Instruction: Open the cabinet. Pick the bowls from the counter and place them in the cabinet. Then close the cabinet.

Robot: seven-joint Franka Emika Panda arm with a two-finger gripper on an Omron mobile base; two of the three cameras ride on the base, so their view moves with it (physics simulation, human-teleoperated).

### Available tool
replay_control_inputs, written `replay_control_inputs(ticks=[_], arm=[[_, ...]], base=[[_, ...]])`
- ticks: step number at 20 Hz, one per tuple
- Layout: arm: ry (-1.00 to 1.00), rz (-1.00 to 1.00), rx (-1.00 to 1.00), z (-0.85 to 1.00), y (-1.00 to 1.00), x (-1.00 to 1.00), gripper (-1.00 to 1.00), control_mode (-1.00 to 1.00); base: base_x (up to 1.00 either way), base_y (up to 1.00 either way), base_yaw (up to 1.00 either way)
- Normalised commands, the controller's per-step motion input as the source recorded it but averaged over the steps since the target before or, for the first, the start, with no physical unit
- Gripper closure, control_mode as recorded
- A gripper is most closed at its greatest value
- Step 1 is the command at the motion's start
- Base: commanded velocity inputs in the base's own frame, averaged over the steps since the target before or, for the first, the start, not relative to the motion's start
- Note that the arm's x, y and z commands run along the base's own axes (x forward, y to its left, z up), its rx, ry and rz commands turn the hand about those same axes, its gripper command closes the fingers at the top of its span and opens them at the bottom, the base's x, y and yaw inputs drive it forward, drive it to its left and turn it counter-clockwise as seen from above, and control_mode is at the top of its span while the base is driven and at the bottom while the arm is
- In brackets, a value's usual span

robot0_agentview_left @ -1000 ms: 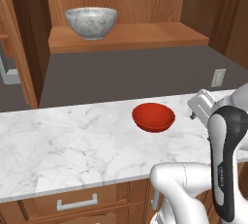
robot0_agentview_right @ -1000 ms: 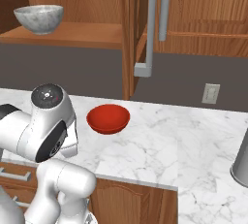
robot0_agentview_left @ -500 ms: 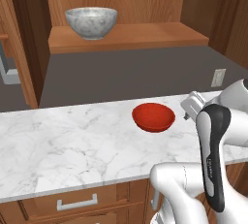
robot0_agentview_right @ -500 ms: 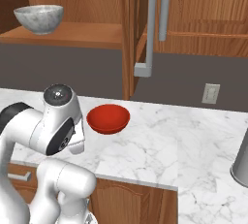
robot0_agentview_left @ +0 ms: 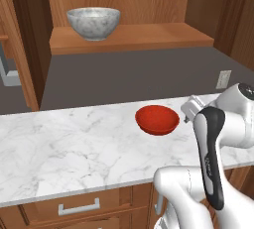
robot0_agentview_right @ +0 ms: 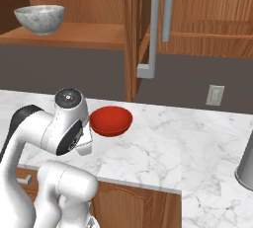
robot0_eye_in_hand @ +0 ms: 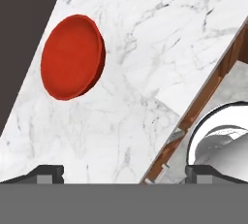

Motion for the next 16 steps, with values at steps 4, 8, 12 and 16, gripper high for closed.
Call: replay_control_inputs(ticks=[4,8,12,16], arm=[[0.0,0.0,0.0,-0.22,-0.08,0.33,-1.0,-1.0],[0.0,0.0,0.0,-0.29,-0.02,0.38,-1.0,-1.0],[0.0,0.0,0.0,-0.3,-0.07,0.45,-1.0,-1.0],[0.0,0.0,0.0,-0.29,-0.18,0.47,-1.0,-1.0]], base=[[0.0,0.0,0.0],[0.0,0.0,0.0],[0.0,0.0,0.0],[0.0,0.0,0.0]])
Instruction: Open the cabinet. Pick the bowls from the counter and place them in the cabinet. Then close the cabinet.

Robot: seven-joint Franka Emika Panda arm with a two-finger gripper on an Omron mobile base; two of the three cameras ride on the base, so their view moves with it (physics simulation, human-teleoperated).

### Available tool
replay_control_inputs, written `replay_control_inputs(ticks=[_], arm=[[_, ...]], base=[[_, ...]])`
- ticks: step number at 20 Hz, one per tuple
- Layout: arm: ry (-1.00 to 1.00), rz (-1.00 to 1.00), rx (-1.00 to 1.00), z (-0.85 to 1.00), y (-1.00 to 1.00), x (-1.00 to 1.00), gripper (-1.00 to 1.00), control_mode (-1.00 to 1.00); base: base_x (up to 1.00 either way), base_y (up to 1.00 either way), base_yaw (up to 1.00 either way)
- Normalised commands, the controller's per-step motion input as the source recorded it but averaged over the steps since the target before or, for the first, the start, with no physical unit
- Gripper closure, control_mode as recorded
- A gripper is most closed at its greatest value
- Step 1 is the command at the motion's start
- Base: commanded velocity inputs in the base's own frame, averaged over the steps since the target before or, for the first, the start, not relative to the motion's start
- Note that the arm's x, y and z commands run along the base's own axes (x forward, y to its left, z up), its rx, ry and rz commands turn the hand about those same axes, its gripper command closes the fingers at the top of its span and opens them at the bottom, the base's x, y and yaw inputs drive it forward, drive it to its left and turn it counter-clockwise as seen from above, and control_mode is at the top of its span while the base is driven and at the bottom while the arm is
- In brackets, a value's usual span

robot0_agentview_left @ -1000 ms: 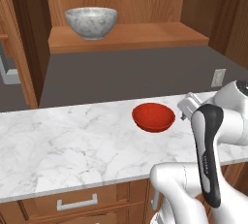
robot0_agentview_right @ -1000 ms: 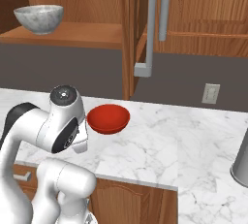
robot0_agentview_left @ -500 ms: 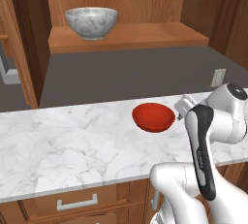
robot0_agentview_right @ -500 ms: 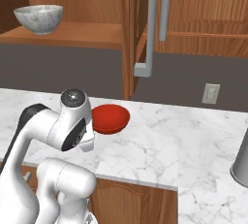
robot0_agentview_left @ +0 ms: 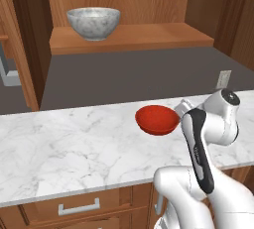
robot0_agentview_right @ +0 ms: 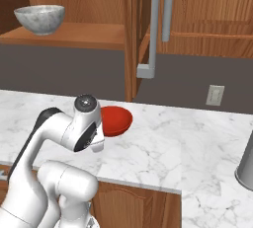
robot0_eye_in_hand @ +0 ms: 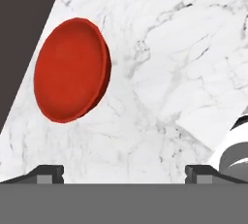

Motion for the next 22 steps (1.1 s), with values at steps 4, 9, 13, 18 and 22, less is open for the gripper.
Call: replay_control_inputs(ticks=[4,9,13,18,22], arm=[[0.0,0.0,0.0,-0.28,-0.18,0.47,-1.0,-1.0],[0.0,0.01,0.0,-0.29,-0.13,0.48,-1.0,-1.0],[0.0,0.02,0.0,-0.28,-0.05,0.42,-1.0,-1.0],[0.0,0.01,0.0,-0.25,0.0,0.34,-1.0,-1.0],[0.05,0.0,0.0,-0.23,0.0,0.33,-1.0,-1.0]], base=[[0.0,0.0,0.0],[0.0,0.0,0.0],[0.0,0.0,0.0],[0.0,0.0,0.0],[0.0,0.0,0.0]])
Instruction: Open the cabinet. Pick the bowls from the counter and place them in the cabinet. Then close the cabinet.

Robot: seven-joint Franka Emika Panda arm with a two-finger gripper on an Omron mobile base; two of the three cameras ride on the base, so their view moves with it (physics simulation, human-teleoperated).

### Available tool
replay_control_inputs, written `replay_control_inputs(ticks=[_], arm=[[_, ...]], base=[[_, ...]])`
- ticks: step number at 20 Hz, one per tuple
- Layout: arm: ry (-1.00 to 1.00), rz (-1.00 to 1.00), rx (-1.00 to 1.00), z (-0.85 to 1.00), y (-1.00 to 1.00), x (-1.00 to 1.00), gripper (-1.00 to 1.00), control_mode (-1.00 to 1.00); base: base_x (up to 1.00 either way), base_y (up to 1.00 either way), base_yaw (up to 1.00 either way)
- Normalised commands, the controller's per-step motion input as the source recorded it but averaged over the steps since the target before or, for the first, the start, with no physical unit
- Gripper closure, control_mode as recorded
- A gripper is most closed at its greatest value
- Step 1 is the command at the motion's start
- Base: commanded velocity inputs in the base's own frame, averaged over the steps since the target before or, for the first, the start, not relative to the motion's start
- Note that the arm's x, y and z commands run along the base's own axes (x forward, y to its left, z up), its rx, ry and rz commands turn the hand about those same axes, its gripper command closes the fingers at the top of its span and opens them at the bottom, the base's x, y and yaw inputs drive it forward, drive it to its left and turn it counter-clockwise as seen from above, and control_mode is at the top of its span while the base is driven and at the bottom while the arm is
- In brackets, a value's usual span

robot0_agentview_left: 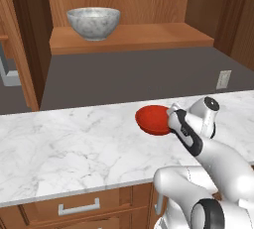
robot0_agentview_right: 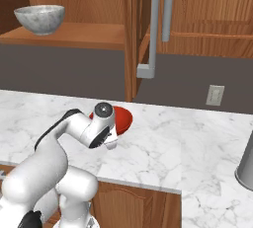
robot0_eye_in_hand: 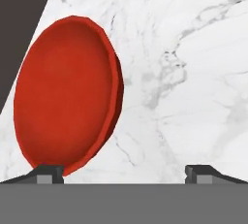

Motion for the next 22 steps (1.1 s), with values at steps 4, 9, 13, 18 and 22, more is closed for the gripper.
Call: replay_control_inputs(ticks=[4,9,13,18,22], arm=[[0.06,0.0,0.0,-0.27,0.0,0.38,-1.0,-1.0],[0.06,0.0,0.0,-0.27,0.0,0.45,-1.0,-1.0],[0.07,0.0,0.0,-0.28,-0.01,0.5,-1.0,-1.0],[0.05,0.0,0.0,-0.42,-0.01,0.53,-1.0,-1.0],[0.07,0.01,0.0,-0.43,-0.04,0.5,-1.0,-1.0]], base=[[0.0,0.0,0.0],[0.0,0.0,0.0],[0.0,0.0,0.0],[0.0,0.0,0.0],[0.0,0.0,0.0]])
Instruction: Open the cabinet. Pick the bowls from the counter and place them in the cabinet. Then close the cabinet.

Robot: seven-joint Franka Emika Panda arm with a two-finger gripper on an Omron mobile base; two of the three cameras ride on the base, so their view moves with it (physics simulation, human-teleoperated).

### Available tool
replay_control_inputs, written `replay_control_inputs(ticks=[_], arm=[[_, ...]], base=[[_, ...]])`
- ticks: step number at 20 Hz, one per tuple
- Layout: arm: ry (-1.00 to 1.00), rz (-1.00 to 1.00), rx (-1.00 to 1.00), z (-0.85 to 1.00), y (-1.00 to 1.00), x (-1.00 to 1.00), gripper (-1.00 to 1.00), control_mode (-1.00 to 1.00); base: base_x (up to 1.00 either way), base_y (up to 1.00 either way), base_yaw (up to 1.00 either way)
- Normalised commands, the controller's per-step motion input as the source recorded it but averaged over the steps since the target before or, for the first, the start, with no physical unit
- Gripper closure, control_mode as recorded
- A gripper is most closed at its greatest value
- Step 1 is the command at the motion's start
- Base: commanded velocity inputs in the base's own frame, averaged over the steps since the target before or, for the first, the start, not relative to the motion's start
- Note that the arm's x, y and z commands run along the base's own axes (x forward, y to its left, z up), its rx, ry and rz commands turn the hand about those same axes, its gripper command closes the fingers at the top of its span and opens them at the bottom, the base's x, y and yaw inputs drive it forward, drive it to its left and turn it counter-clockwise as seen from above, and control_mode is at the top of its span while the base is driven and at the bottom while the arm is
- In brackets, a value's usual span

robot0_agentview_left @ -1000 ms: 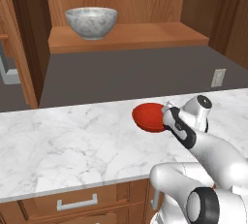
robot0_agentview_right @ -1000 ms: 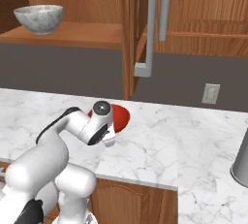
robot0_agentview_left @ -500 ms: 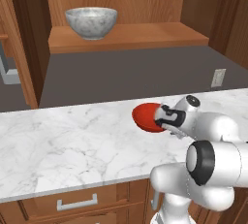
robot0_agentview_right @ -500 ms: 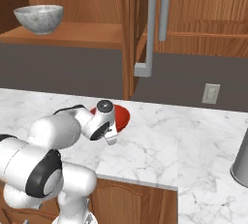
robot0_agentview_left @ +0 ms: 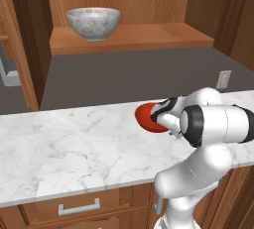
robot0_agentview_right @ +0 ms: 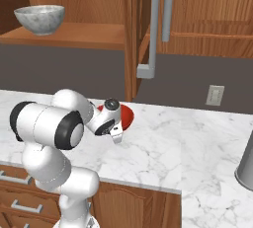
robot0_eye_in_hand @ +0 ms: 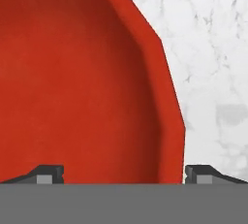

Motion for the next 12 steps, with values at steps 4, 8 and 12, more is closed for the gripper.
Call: replay_control_inputs(ticks=[4,8,12], arm=[[0.07,0.0,0.0,-0.4,0.0,0.34,1.0,-1.0],[0.04,0.0,0.0,-0.26,0.0,0.23,1.0,-1.0],[0.0,0.0,0.0,-0.16,0.0,0.13,1.0,-1.0]], base=[[0.0,0.0,0.0],[0.0,0.0,0.0],[0.0,0.0,0.0]])
